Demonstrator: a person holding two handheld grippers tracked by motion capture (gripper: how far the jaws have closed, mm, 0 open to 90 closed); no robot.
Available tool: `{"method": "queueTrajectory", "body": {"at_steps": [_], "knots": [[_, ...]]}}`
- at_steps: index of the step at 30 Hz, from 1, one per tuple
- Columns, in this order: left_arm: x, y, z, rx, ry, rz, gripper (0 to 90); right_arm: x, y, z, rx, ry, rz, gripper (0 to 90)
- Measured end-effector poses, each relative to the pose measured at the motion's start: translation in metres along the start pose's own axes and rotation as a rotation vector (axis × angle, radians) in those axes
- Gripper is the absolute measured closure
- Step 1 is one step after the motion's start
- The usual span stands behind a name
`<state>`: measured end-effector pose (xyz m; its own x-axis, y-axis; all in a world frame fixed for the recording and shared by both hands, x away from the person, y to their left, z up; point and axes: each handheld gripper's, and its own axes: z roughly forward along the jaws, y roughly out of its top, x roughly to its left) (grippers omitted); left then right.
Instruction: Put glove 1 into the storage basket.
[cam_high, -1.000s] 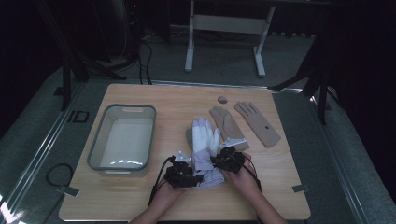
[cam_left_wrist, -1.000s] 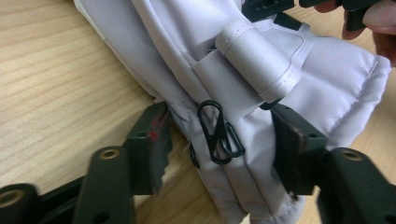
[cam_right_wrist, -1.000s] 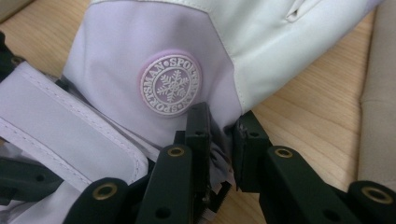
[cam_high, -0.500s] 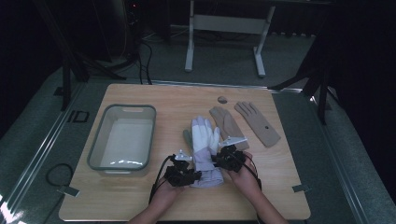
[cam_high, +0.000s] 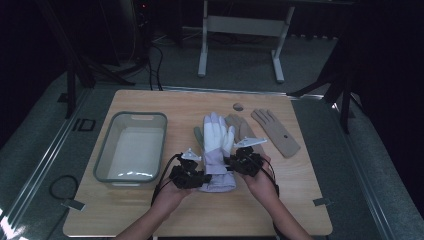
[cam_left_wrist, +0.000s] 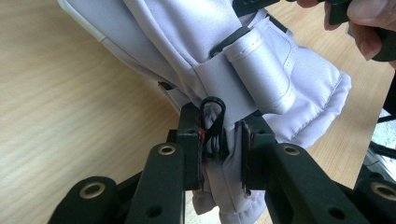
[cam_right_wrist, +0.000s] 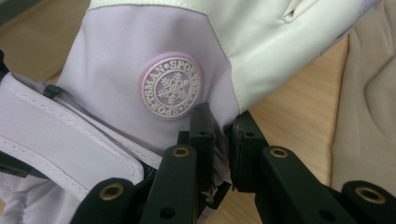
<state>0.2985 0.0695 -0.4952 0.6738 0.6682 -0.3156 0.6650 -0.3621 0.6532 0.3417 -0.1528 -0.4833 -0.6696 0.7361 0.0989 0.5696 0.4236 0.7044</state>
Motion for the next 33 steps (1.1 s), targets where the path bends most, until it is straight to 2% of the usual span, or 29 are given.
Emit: {"method": "queueTrajectory", "body": {"at_steps": [6,9,11,12,20,33], "knots": [[0.007,0.005,-0.014,0.002,0.0,-0.005,74.2,0.006,0.013,0.0,-0.014,0.012,-0.012,81.5],[0.009,0.009,-0.021,0.002,0.008,0.005,74.2,0.01,0.02,0.0,-0.022,0.013,-0.013,81.5],[0.009,0.009,-0.021,0.002,0.008,0.005,74.3,0.011,0.022,0.0,-0.027,0.014,-0.013,81.5],[0.013,0.013,-0.03,-0.001,0.01,0.014,74.2,0.013,0.027,-0.001,-0.039,0.016,-0.013,81.5],[0.022,0.019,-0.05,0.0,0.017,0.024,74.2,0.022,0.045,-0.001,-0.061,0.024,-0.019,81.4],[0.042,0.015,-0.085,-0.027,0.05,0.005,74.2,0.048,0.08,0.012,-0.062,0.037,-0.048,81.4]]}}
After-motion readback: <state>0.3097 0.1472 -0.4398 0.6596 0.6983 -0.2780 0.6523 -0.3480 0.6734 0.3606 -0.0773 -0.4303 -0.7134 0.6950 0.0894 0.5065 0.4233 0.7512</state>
